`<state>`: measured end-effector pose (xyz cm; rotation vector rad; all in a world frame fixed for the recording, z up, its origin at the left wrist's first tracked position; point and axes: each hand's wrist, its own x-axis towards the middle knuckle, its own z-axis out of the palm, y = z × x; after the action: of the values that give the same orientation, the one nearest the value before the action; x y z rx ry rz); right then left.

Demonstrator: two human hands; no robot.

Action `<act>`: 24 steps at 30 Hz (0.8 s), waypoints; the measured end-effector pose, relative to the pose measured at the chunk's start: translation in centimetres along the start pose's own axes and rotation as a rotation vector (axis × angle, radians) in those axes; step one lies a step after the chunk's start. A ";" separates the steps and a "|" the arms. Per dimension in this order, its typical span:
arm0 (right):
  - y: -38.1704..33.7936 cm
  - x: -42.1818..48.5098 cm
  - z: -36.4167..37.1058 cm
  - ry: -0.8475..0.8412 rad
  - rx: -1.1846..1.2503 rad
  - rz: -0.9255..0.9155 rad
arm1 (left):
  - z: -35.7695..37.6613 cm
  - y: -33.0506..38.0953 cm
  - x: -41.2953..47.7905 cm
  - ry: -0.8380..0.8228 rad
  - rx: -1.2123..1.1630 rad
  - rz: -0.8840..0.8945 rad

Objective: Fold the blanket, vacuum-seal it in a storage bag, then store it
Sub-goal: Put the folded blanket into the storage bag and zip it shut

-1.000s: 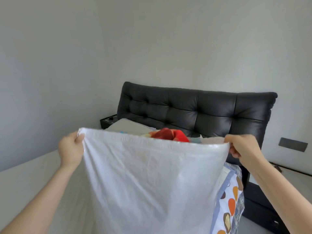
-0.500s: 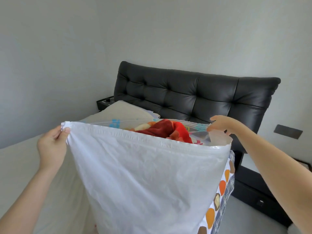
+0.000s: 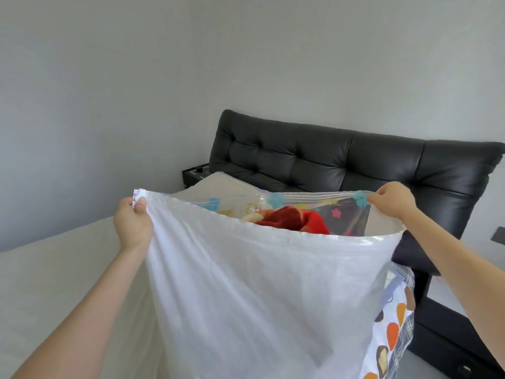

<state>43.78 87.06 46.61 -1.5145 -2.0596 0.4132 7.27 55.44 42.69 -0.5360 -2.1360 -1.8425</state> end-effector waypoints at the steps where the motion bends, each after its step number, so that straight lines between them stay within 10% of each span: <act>1: -0.4 0.8 -0.5 0.038 0.015 0.006 | 0.4 0.5 1.3 0.010 -0.010 0.002; 24: -18.9 16.7 -2.1 0.506 0.656 -0.237 | -1.3 13.6 26.8 0.373 -0.133 0.273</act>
<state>26.71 96.68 62.62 -0.8569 -1.4749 0.4887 -10.78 58.53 66.56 -0.4440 -1.6240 -1.7741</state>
